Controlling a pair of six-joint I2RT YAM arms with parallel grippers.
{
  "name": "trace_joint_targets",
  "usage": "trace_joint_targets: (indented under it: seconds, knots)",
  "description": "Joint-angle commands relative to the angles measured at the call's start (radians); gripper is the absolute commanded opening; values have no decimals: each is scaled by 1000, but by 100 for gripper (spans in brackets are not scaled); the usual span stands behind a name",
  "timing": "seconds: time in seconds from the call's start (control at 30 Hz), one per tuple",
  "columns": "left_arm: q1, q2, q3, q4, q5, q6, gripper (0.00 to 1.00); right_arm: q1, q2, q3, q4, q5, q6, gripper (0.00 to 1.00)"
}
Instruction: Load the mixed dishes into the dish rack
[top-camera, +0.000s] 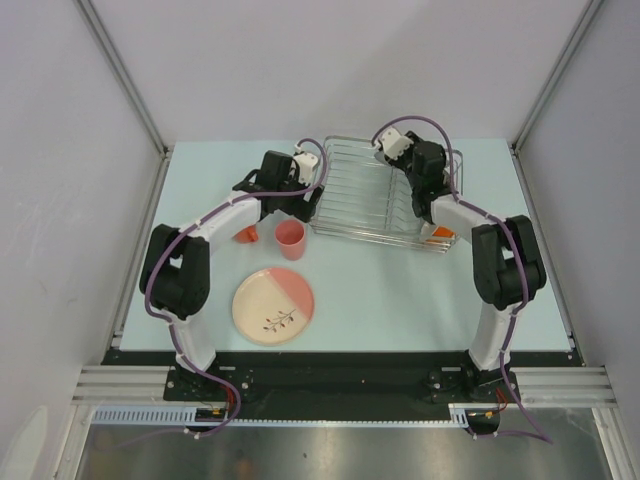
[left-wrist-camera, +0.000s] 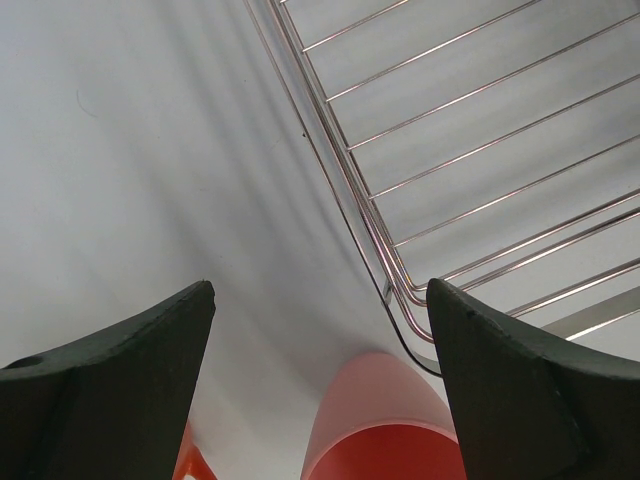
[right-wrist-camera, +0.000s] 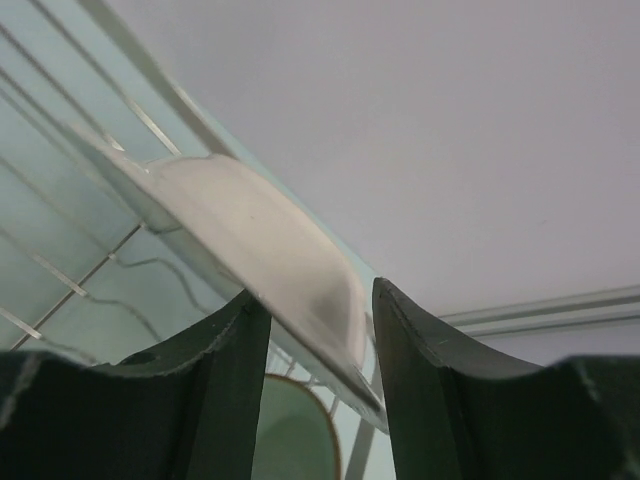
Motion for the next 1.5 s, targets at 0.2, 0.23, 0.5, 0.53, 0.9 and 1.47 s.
trace_joint_targets:
  seconds: [0.2, 0.23, 0.5, 0.53, 0.9, 1.47]
  knots:
    - [-5, -53, 2, -8, 9, 10, 92, 21, -75, -54, 119, 57, 25, 51]
    - [-6, -53, 3, -9, 8, 9, 92, 24, -92, -54, 116, 59, 22, 55]
    - [-9, -66, 29, -27, 9, 9, 92, 76, -206, -97, 38, 62, 7, 100]
    - [-11, -69, 31, -32, 9, 9, 92, 84, -216, -106, 38, 72, 4, 100]
    - [-11, -229, 42, -110, 5, 47, 93, 225, -492, -119, -114, 259, 362, 100]
    - [219, -807, -395, -270, 121, 274, 99, 449, -628, -332, -587, -209, 1281, 83]
